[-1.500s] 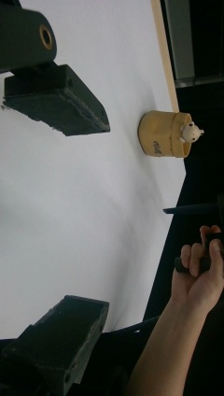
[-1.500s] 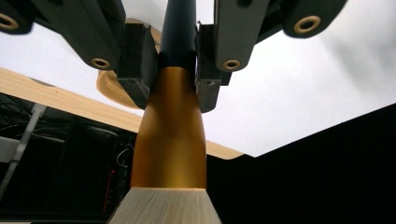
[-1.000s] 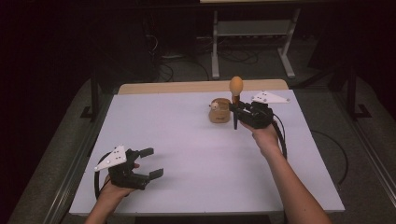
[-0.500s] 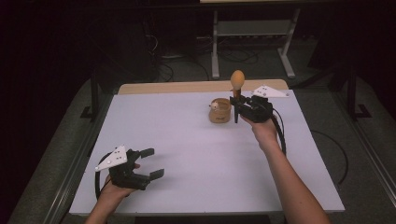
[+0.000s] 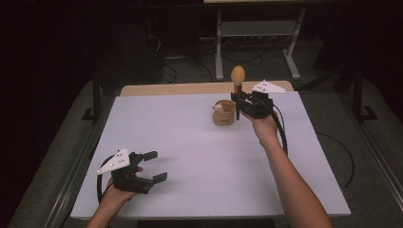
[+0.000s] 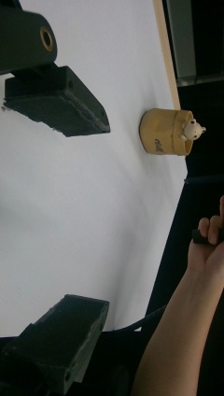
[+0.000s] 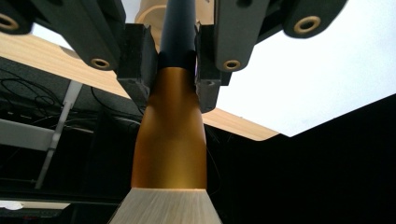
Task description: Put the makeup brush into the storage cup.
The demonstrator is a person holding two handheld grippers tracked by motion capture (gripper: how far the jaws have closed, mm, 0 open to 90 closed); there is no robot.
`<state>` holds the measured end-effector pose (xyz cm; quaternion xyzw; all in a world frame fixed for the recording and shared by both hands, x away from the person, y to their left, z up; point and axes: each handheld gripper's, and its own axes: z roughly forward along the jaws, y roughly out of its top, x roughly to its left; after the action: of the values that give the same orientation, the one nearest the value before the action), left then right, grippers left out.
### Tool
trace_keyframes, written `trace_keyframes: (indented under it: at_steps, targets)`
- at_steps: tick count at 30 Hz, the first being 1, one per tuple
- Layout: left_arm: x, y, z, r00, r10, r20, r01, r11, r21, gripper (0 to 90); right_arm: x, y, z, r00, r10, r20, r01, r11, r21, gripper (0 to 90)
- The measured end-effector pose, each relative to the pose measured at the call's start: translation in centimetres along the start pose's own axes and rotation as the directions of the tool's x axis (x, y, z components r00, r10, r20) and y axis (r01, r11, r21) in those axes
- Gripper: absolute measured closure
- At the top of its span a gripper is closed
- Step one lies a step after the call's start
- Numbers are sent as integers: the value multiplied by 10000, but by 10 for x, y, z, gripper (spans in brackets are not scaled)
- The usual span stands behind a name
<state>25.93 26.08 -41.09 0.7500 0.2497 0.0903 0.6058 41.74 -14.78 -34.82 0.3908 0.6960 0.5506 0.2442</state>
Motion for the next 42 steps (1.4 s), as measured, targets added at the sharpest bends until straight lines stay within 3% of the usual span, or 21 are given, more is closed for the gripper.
trace_keyframes:
  at_steps: [26, 35, 36, 42]
  targets:
    - [2, 0, -2, 10000, 24, -9, -24, 10000, -41, 124, -1, 25, 31, 9986, -271, 450, 276, 9996, -101, 704]
    - [1, 1, -2, 10000, 28, -11, -28, 10000, -51, 124, -2, 21, 44, 9974, -383, 617, 381, 9993, 48, 704]
    - [0, 0, -1, 9999, -118, -1, 118, 9998, -170, 124, -2, 20, 45, 9972, -374, 645, 369, 9993, 96, 704]
    - [1, 0, -2, 10000, 8, -12, -8, 10000, -55, 125, -5, 16, 52, 9969, -321, 725, 307, 9993, 212, 704]
